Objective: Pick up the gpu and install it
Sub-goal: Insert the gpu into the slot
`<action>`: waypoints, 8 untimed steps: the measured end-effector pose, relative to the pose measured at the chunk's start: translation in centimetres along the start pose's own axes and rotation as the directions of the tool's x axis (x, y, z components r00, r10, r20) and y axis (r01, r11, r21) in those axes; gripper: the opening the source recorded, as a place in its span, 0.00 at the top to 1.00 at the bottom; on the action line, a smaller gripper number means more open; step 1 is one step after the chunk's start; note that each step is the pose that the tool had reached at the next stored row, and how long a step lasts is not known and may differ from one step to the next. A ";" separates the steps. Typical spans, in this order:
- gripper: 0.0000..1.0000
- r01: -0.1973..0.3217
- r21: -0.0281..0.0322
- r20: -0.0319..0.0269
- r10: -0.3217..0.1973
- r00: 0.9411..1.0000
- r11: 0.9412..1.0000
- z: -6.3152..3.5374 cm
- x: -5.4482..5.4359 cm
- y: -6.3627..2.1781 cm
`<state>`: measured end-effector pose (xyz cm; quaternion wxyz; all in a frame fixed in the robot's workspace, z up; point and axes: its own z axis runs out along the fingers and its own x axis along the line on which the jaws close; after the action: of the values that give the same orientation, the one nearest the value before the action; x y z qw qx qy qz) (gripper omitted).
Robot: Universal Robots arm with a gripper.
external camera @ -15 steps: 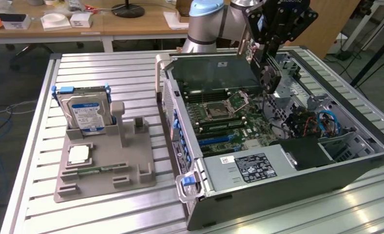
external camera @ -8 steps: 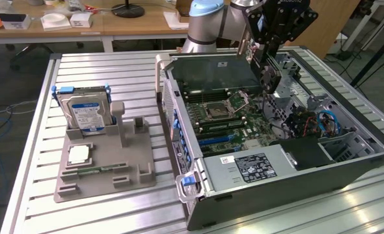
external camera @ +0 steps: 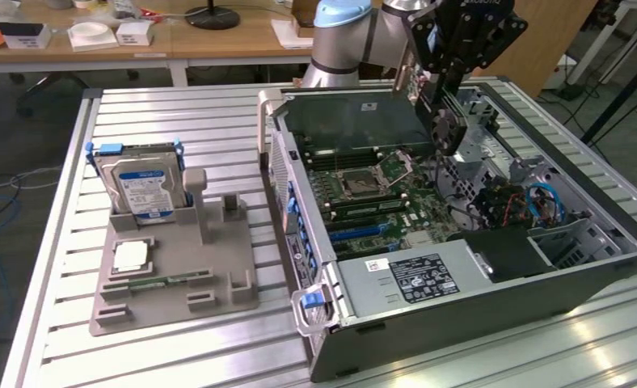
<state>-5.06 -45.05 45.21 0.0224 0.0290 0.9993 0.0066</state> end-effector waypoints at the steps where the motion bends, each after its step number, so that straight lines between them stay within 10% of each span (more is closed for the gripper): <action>1: 0.74 0.004 0.000 0.000 -0.004 1.000 1.000 0.00 0.0 0.00; 8: 0.74 0.043 -0.002 -0.001 -0.043 0.999 0.999 0.00 0.0 0.00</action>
<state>-5.05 -45.05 45.21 0.0222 0.0076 0.9997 0.0071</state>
